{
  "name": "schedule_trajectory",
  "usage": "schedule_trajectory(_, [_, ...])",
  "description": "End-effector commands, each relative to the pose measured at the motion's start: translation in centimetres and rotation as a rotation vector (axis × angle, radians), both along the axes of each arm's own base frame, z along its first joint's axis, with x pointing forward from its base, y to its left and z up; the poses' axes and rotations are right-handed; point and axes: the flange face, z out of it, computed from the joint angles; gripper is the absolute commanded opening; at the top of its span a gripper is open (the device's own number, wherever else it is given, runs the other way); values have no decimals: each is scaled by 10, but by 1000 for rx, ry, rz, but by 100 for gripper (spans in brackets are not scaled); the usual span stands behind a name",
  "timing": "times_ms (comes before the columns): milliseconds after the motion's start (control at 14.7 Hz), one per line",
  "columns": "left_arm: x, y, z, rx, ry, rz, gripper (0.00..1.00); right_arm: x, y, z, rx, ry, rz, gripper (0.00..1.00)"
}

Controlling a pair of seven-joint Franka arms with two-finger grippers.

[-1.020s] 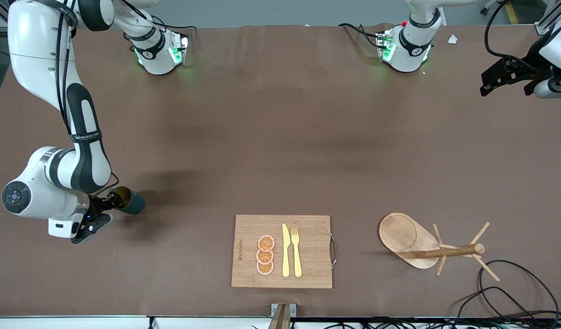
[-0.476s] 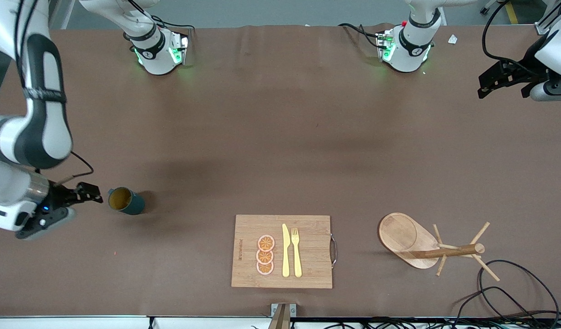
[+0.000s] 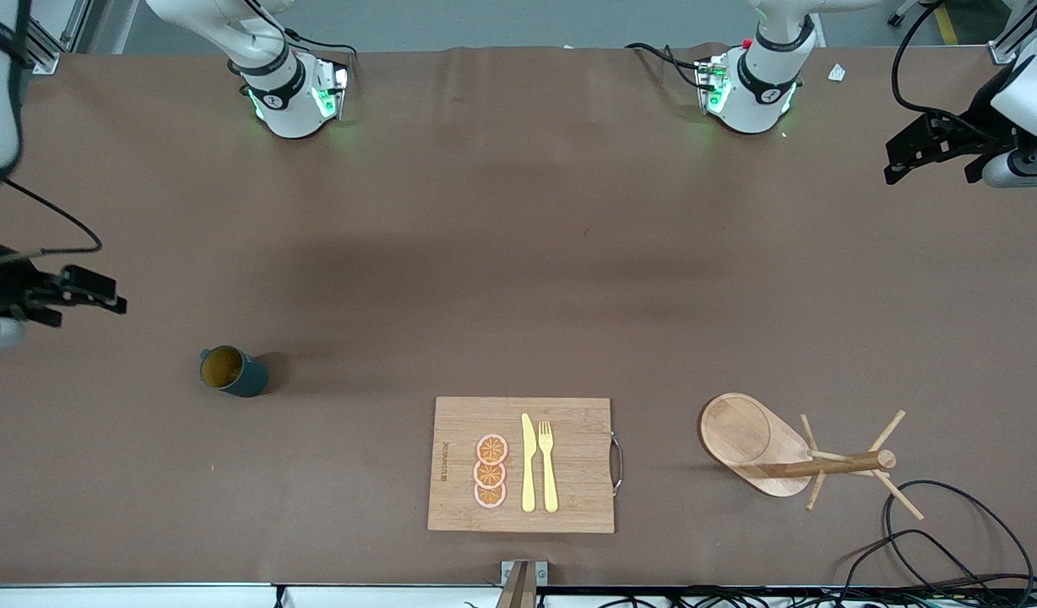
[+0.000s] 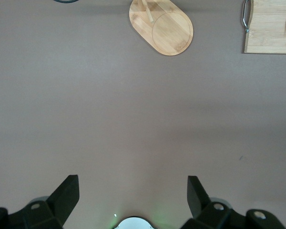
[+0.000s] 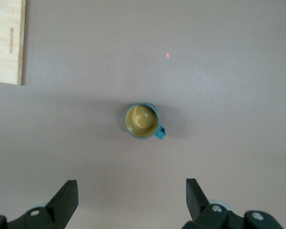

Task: Transfer cup from left to right arm and place

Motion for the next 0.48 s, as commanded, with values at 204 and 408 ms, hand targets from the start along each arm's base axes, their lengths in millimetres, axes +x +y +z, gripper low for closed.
schedule_trajectory(204, [-3, 0, 1, 2, -9, 0, 100, -59, 0, 63, -38, -20, -119, 100])
schedule_trajectory(408, [-1, 1, 2, 14, -23, -1, 100, -62, 1, 67, -36, -30, -118, 100])
